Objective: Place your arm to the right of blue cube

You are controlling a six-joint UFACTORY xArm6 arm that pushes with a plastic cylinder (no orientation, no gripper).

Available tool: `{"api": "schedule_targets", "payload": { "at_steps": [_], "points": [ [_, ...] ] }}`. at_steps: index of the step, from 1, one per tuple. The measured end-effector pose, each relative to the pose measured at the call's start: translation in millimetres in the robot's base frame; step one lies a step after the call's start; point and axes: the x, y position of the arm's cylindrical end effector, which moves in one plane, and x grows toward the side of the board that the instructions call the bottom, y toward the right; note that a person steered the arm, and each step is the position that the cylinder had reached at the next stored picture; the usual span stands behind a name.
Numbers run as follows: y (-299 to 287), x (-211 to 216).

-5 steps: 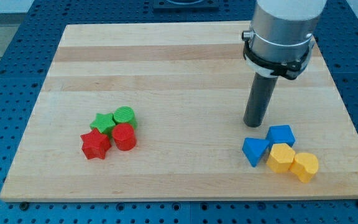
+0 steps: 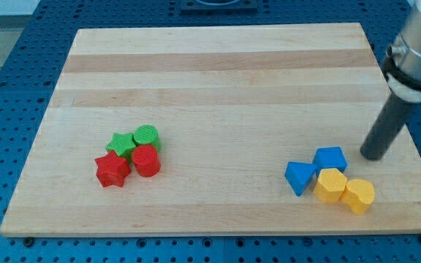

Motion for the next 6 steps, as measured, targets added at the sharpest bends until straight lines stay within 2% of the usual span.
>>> {"api": "schedule_targets", "payload": {
  "at_steps": [6],
  "points": [
    [-20,14]
  ]
}}
